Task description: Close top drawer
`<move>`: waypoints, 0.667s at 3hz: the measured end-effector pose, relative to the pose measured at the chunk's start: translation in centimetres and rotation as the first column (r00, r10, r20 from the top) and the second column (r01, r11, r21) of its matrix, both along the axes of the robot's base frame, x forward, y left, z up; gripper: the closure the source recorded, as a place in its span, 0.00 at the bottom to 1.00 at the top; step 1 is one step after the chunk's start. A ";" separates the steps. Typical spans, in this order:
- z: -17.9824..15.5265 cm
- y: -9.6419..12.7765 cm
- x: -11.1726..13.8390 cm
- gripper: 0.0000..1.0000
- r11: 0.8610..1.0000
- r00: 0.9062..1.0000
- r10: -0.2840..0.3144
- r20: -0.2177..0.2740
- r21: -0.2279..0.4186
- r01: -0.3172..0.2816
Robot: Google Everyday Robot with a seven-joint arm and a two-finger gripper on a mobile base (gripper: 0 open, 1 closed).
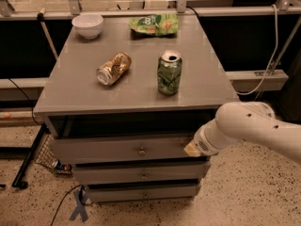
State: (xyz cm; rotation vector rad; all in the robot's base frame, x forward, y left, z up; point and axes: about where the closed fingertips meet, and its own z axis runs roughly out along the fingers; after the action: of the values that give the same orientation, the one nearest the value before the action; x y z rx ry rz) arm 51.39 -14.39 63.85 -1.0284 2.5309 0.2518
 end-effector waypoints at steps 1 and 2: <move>-0.6 -1.4 1.5 1.00 1.000 1.000 -0.013 0.010 -0.019 0.013; -1.1 -2.7 2.7 1.00 0.999 1.000 -0.021 0.024 -0.030 0.021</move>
Offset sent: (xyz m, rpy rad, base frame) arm 0.0522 -0.0455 -0.0148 -0.0436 -0.0477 -0.0342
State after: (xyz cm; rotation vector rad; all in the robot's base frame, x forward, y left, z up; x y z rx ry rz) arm 54.10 -17.09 62.79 -1.0095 2.5304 0.1952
